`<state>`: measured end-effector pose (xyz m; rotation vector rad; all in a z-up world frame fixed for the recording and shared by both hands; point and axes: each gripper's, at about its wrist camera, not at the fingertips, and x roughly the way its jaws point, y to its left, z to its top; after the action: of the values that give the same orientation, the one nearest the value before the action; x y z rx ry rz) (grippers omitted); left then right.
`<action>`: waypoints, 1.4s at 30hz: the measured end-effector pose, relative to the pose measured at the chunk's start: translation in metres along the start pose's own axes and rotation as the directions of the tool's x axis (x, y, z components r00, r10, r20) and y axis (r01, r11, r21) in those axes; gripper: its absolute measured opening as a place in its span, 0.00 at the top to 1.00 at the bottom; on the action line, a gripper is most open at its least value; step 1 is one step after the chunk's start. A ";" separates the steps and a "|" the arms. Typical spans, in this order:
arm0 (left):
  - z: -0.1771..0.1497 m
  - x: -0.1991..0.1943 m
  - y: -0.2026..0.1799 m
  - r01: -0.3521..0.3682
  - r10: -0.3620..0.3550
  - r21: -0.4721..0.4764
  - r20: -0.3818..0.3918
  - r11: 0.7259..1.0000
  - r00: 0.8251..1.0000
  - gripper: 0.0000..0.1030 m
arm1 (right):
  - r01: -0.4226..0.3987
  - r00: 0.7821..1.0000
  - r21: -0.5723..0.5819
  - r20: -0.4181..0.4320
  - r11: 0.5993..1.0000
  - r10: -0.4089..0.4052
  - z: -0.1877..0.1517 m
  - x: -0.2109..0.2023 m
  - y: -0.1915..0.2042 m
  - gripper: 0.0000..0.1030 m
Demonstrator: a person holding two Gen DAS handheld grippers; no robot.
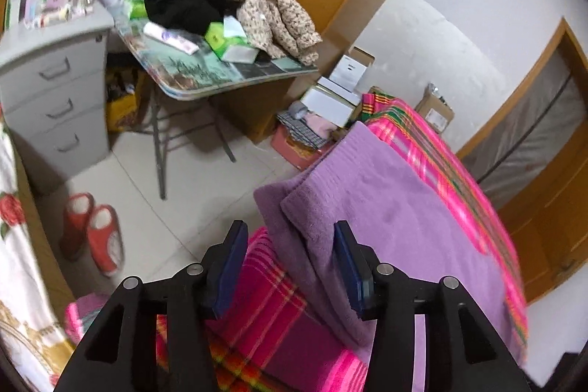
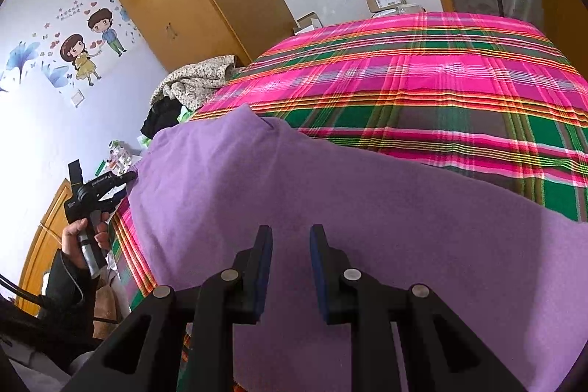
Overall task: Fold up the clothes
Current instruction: 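Grasp the sweatshirt's ribbed hem with the left gripper and lift it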
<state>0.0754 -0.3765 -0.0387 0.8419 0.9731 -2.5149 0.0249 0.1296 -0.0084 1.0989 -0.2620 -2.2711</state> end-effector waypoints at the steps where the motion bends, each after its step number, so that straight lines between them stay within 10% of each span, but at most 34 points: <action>1: 0.001 0.002 0.002 0.017 -0.017 -0.017 -0.006 1.000 1.000 0.52 | -0.001 1.000 -0.001 -0.002 1.000 0.001 0.000 0.001 0.000 0.79; 15: 0.020 0.022 0.009 0.096 -0.100 -0.143 -0.021 0.985 0.995 0.61 | -0.002 1.000 0.002 -0.006 1.000 0.002 0.002 0.002 -0.001 0.79; 31: 0.032 -0.029 -0.058 0.171 -0.178 0.087 0.084 0.981 0.980 0.78 | -0.007 1.000 0.032 0.020 0.999 0.006 0.001 -0.005 -0.009 0.79; 42: 0.014 -0.069 -0.149 0.329 -0.370 0.343 0.058 0.880 0.927 0.79 | -0.006 0.999 0.058 0.039 0.998 0.004 -0.006 -0.015 -0.016 0.79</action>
<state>0.0520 -0.2733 0.0879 0.6290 0.7293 -3.0625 0.0300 0.1513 -0.0094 1.0823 -0.3479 -2.2950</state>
